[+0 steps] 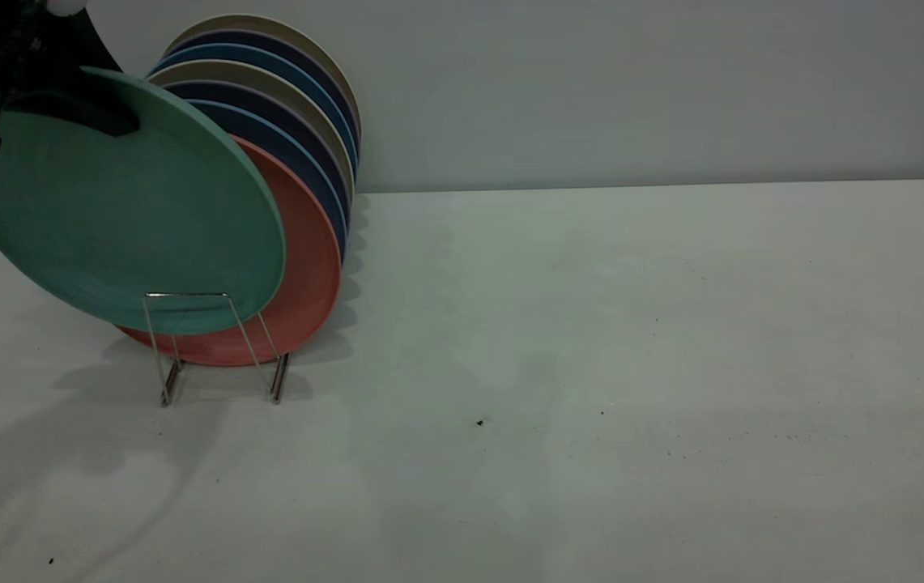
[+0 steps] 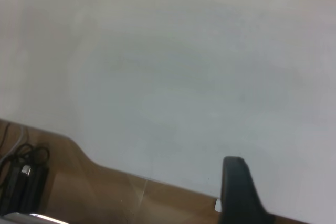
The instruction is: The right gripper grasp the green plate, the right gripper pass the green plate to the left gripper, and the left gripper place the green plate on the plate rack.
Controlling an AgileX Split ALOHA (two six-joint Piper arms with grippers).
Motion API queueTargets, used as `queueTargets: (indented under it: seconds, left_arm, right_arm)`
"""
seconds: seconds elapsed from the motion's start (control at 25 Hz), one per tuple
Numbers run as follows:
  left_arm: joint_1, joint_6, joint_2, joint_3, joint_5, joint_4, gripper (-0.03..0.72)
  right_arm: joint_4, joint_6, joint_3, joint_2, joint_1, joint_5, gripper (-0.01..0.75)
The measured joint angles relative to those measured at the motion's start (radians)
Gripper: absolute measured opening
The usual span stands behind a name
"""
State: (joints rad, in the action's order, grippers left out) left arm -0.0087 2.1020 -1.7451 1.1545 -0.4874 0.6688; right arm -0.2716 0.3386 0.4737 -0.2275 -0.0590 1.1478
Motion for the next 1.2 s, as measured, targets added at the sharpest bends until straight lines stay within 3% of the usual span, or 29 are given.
queueTargets:
  seconds: [0.24,0.44,0.68,0.92,1.08,1.2]
  left_arm:
    - [0.0,0.0,0.0,0.0,-0.001,0.04,0.379]
    - [0.0,-0.007,0.007,0.0,0.0,0.107,0.502]
    - [0.0,-0.176,0.118,0.0,0.0,0.12,0.519]
    - [0.0,-0.582,0.356,0.0,-0.051,0.099,0.519]
    - [0.0,-0.903,0.531,0.0,-0.151,-0.043,0.52]
    - [0.0,-1.15,0.641,0.0,-0.29,-0.2,0.52]
  right_arm:
    - [0.0,0.0,0.0,0.0,0.0,0.0,0.46]
    - [0.001,0.0,0.0,0.0,0.0,0.0,0.46]
    - [0.001,0.0,0.0,0.0,0.0,0.0,0.46]
    - [0.058,-0.078,-0.001,0.0,0.0,-0.005,0.46]
    - [0.106,-0.138,-0.001,0.0,0.001,-0.009,0.46]
    - [0.118,-0.153,-0.001,0.0,0.025,-0.011,0.46]
